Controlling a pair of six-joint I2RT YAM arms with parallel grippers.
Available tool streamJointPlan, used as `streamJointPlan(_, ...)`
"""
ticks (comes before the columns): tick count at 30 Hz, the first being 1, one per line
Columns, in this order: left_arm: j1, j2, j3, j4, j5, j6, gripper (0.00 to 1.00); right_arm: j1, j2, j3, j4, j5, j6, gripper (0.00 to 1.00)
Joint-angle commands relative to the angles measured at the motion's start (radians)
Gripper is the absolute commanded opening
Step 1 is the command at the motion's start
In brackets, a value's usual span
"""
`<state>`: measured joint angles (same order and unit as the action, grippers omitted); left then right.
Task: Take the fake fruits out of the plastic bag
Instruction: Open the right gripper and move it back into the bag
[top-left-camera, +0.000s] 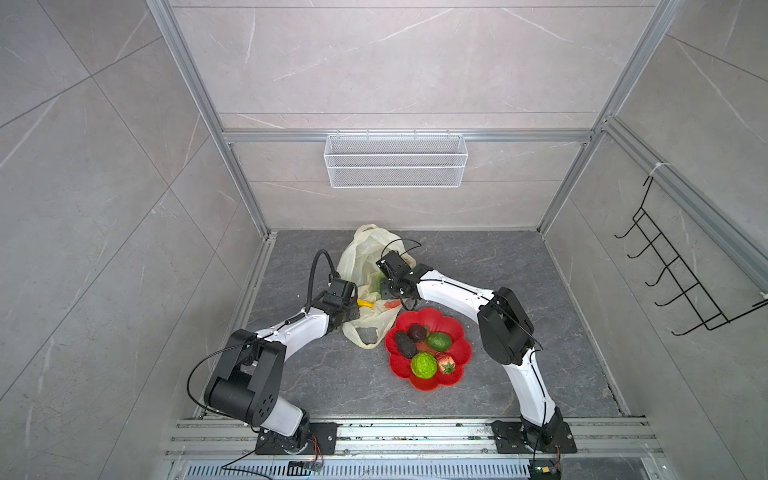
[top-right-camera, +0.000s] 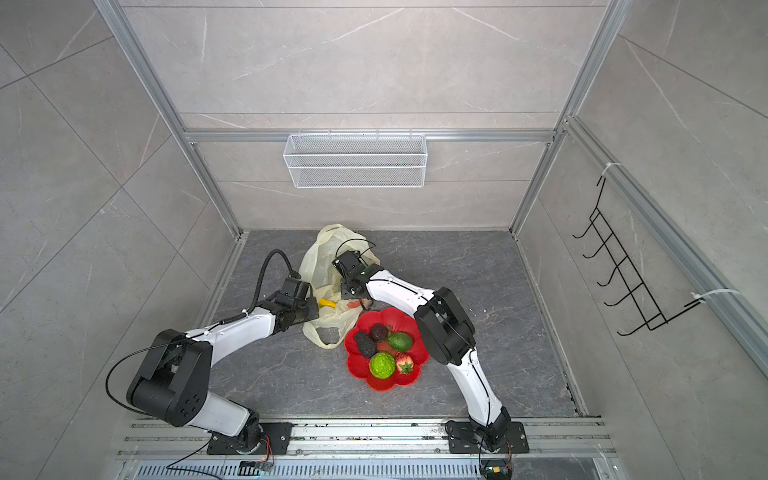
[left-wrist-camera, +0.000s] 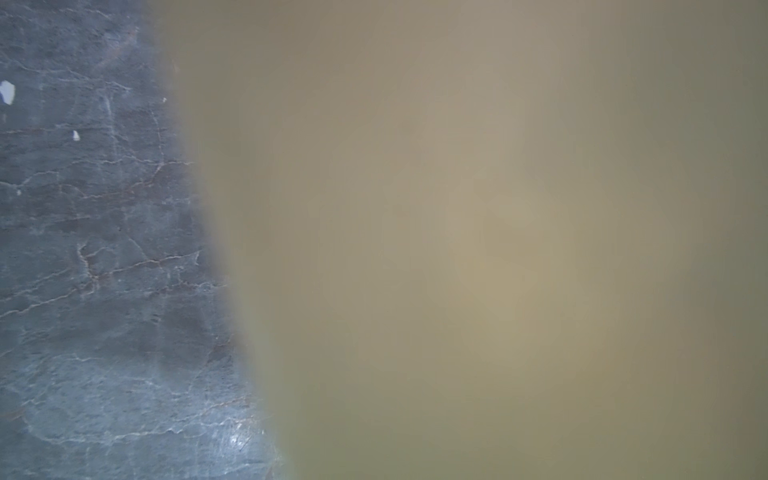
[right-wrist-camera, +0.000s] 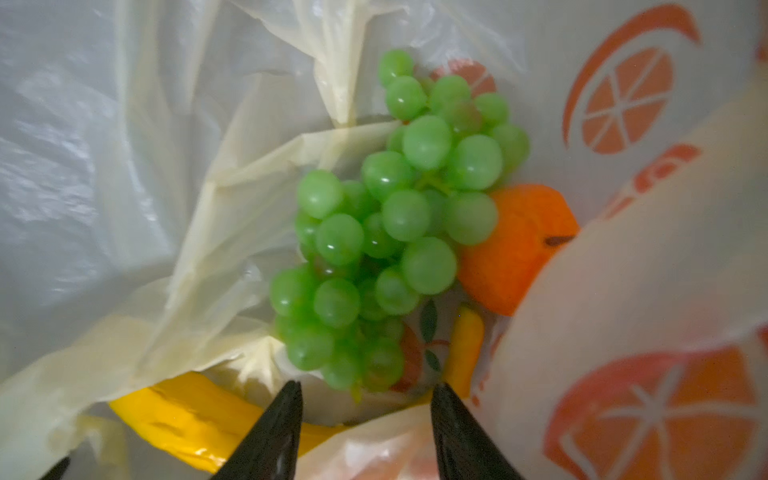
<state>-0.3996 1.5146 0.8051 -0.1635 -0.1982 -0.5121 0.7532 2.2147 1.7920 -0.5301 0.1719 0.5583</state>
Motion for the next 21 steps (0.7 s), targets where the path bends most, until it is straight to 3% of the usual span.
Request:
streamJointPlan(1,-0.002,-0.001,0.026,0.000,-0.024,0.014,0.00,-0.053,-0.055,-0.057,0.031,-0.030,0.038,0.54)
streamJointPlan(10,-0.003,-0.005,0.009,0.013,-0.026,0.013,0.00,-0.124,-0.108,-0.196,0.221,-0.108,0.086,0.53)
streamJointPlan(15,-0.003,0.002,0.013,0.014,-0.020,0.015,0.00,-0.146,-0.113,-0.190,0.273,-0.162,0.105,0.52)
streamJointPlan(21,-0.002,0.008,0.014,0.016,-0.015,0.022,0.00,-0.144,-0.124,-0.141,0.232,-0.140,0.084,0.48)
